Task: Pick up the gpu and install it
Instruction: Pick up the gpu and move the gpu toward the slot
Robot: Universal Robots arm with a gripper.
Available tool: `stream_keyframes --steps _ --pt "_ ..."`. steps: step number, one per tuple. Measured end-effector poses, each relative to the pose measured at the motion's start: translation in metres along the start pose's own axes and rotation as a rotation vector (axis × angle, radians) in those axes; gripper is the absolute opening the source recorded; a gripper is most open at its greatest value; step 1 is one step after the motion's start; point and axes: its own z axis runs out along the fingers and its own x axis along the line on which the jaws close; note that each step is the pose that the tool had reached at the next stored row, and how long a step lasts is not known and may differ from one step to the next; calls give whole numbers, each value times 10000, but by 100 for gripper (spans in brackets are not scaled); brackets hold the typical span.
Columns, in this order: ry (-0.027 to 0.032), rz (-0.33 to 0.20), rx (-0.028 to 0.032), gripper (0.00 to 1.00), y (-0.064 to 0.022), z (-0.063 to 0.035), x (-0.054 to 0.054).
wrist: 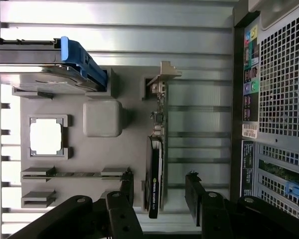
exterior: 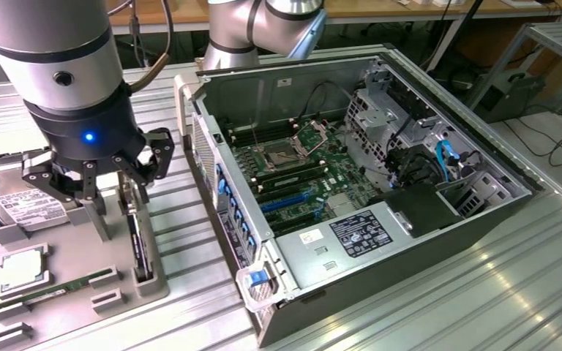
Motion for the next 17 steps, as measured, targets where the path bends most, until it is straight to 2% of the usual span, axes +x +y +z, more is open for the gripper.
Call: stream_keyframes --steps 10,17 --pt "-2 0 -1 54 -13 98 2" --pt "-1 0 0 54 -18 124 3"
